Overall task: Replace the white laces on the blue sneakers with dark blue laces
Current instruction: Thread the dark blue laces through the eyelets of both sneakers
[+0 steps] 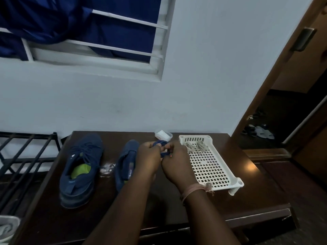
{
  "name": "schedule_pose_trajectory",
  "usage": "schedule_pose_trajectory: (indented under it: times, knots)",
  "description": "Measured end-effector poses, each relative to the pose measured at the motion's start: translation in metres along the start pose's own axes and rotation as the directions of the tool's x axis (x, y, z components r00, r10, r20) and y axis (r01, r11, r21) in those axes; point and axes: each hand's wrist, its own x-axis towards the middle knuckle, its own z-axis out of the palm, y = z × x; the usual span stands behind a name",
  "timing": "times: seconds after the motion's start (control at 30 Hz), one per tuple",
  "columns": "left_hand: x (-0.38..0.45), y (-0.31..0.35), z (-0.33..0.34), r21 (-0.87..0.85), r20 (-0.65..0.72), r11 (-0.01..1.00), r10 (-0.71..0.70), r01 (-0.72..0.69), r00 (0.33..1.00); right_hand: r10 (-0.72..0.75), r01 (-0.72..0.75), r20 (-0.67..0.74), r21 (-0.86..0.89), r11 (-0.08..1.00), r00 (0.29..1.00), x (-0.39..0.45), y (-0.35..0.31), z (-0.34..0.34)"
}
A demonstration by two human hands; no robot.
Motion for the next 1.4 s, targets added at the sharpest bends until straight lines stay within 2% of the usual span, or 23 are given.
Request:
schedule_pose_trajectory:
  times: [0.07, 0.13, 0.2, 0.3, 0.37, 0.47, 0.57, 0.63, 0.8, 0.9, 0.97, 1.07, 1.17, 1.27, 1.4]
  knots:
    - [0.006, 0.007, -0.016, -0.055, -0.032, 0.998, -0.018, 0.017, 0.999, 0.035, -0.038, 0.029, 0.105, 0.994, 0.999, -0.001, -0.010, 0.008]
    - [0.010, 0.015, -0.033, -0.021, -0.078, 1.000, -0.013, 0.012, 0.997, 0.038, -0.044, 0.089, 0.070, 0.997, 0.995, -0.001, -0.014, 0.020]
    - [0.012, 0.021, -0.052, 0.156, -0.149, 0.987, 0.048, -0.025, 0.988, 0.048, -0.039, 0.161, -0.054, 0.998, 0.986, -0.003, -0.014, 0.033]
    - [0.011, 0.025, -0.077, 0.429, -0.230, 0.902, 0.155, -0.043, 0.961, 0.092, -0.074, 0.347, -0.066, 0.995, 0.933, -0.002, -0.020, 0.048]
    - [0.010, 0.022, -0.088, 0.439, -0.197, 0.898, 0.064, 0.030, 0.978, 0.055, -0.009, 0.416, -0.112, 0.994, 0.908, -0.002, -0.025, 0.054]
    - [0.004, 0.014, -0.093, 0.326, -0.125, 0.925, -0.164, 0.196, 0.979, -0.041, 0.157, 0.422, -0.244, 0.957, 0.906, -0.002, -0.031, 0.062]
    - [0.001, 0.008, -0.094, 0.405, -0.101, 0.894, -0.165, 0.192, 0.981, -0.081, 0.223, 0.441, -0.281, 0.934, 0.894, -0.004, -0.031, 0.065]
    - [-0.002, 0.004, -0.092, 0.456, -0.077, 0.872, -0.162, 0.179, 0.984, -0.062, 0.216, 0.457, -0.294, 0.931, 0.887, -0.007, -0.031, 0.064]
    - [-0.017, 0.002, -0.096, 0.453, 0.006, 0.871, -0.217, 0.190, 0.976, -0.008, 0.197, 0.525, -0.304, 0.932, 0.851, -0.015, -0.031, 0.052]
    - [-0.029, 0.009, -0.109, 0.362, 0.035, 0.916, -0.197, 0.171, 0.980, 0.021, 0.099, 0.565, -0.181, 0.978, 0.825, -0.013, -0.033, 0.038]
    - [-0.029, 0.012, -0.120, 0.380, 0.047, 0.919, -0.128, 0.101, 0.991, 0.029, 0.000, 0.561, -0.051, 0.999, 0.828, -0.009, -0.033, 0.030]
    - [-0.027, 0.017, -0.132, 0.377, 0.077, 0.925, -0.075, 0.040, 0.994, -0.021, -0.061, 0.581, 0.121, 0.991, 0.814, -0.007, -0.038, 0.022]
    - [-0.022, 0.019, -0.137, 0.356, 0.083, 0.934, -0.075, 0.040, 0.994, -0.056, -0.124, 0.579, 0.267, 0.956, 0.814, -0.004, -0.038, 0.024]
    - [-0.016, 0.019, -0.138, 0.368, 0.062, 0.930, -0.039, 0.013, 0.997, -0.033, -0.264, 0.572, 0.428, 0.864, 0.820, 0.001, -0.039, 0.025]
    - [-0.013, 0.024, -0.141, 0.298, 0.078, 0.950, -0.118, 0.089, 0.990, 0.059, -0.433, 0.530, 0.618, 0.656, 0.846, 0.006, -0.041, 0.026]
